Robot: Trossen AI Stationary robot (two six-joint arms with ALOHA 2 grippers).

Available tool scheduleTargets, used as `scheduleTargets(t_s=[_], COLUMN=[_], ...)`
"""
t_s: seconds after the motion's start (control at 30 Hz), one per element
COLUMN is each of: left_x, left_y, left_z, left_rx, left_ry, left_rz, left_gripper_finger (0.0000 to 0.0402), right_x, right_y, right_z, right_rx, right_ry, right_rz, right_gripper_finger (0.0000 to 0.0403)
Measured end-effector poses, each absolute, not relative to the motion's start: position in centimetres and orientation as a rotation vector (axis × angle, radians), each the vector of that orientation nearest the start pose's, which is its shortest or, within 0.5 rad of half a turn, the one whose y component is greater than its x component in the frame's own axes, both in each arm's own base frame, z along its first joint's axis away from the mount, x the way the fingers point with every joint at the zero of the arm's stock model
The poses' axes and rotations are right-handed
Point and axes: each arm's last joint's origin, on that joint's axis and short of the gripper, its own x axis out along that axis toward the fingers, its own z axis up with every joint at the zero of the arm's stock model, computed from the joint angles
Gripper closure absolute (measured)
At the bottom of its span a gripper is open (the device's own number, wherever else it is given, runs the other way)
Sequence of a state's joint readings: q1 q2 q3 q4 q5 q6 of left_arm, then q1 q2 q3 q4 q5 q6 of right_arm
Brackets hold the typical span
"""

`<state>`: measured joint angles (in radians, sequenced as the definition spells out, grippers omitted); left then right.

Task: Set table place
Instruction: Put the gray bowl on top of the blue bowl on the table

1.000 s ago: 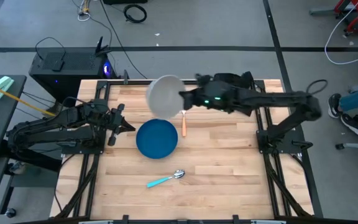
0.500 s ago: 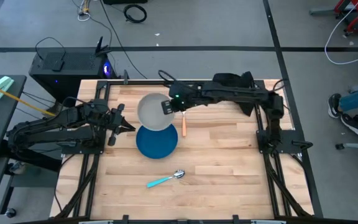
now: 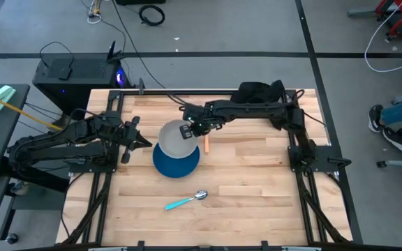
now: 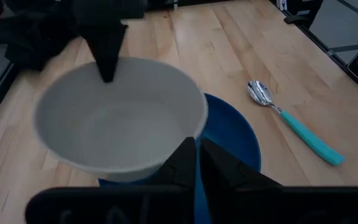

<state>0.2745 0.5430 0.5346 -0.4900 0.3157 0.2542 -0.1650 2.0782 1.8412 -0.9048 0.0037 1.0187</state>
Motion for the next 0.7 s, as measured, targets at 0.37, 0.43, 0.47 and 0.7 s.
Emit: scheduleTargets(t_s=[0.37, 0.43, 0.47, 0.7], left_x=[12.1, 12.1, 12.1, 12.1], left_y=[2.5, 2.5, 2.5, 2.5], left_z=[25.2, 25.2, 25.2, 25.3], left_rx=[0.104, 0.104, 0.104, 0.106], left_ry=[0.467, 0.467, 0.467, 0.463], left_rz=[-0.1, -0.1, -0.1, -0.1], left_gripper_finger=[0.0372, 0.0375, 0.0376, 0.0377], right_x=[44.5, 44.6, 44.6, 45.1], right_y=[-6.6, -6.5, -6.3, -5.1], right_z=[22.1, 22.0, 21.9, 21.8], right_rx=[0.988, 0.987, 0.984, 0.979], right_ry=[1.032, 1.031, 1.038, 1.034], right_rz=[-0.713, -0.709, -0.708, -0.668], right_gripper_finger=[0.04, 0.04, 0.04, 0.04])
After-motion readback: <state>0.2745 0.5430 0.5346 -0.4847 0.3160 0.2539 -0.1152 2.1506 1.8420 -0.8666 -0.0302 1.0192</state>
